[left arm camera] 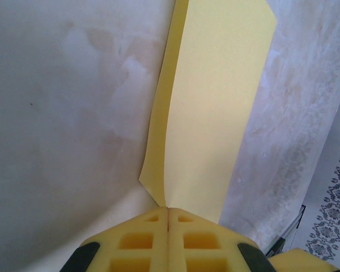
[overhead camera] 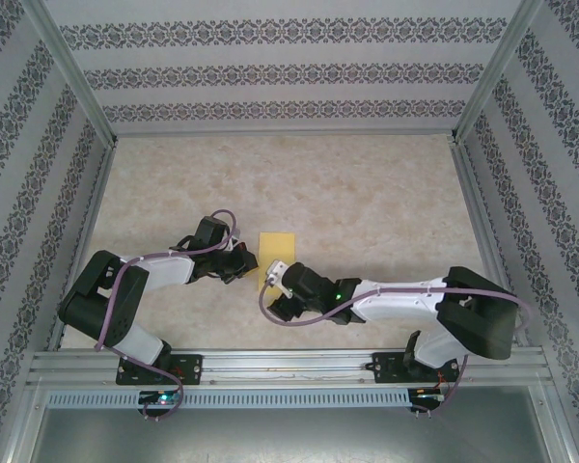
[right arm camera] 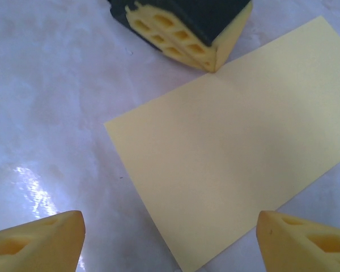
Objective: Fold a paper plane with a square sheet of paper (fold left side to right side)
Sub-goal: Third fold the triangle at the center of the table.
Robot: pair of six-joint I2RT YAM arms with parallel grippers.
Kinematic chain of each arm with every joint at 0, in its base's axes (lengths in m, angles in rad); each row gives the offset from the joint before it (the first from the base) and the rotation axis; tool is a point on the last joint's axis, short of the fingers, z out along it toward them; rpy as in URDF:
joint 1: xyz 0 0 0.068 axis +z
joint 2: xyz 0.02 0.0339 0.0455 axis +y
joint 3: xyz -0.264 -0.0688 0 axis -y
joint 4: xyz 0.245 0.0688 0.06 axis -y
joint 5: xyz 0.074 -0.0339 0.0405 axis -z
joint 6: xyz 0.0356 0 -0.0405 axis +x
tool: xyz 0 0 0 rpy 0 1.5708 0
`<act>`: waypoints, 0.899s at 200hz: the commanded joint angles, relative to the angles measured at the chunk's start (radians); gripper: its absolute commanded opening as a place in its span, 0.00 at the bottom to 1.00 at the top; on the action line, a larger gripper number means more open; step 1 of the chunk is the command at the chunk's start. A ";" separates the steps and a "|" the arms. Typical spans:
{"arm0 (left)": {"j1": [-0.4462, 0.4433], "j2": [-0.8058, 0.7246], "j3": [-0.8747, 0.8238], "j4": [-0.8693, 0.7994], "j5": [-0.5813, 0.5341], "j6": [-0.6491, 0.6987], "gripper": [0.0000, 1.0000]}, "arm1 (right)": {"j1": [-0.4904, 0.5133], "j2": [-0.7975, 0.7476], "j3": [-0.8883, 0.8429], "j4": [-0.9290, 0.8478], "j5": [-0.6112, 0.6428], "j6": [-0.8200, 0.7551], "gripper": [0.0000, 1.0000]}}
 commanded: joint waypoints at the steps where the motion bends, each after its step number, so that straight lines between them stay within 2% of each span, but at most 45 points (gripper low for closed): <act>1: -0.014 -0.025 0.003 0.037 0.008 -0.014 0.00 | 0.031 0.050 0.052 0.011 0.138 -0.060 0.80; 72: -0.015 -0.027 0.009 0.035 0.009 -0.016 0.00 | 0.063 0.194 0.163 0.002 0.170 -0.095 0.78; 110: -0.015 -0.030 0.012 0.031 0.007 -0.014 0.00 | 0.063 0.237 0.201 0.003 0.175 -0.101 0.69; 130: -0.015 -0.030 0.011 0.027 0.005 -0.012 0.00 | 0.063 0.238 0.202 0.001 0.169 -0.099 0.56; 180: -0.015 -0.033 0.015 0.012 -0.019 -0.003 0.00 | 0.063 0.206 0.164 -0.002 0.125 -0.077 0.10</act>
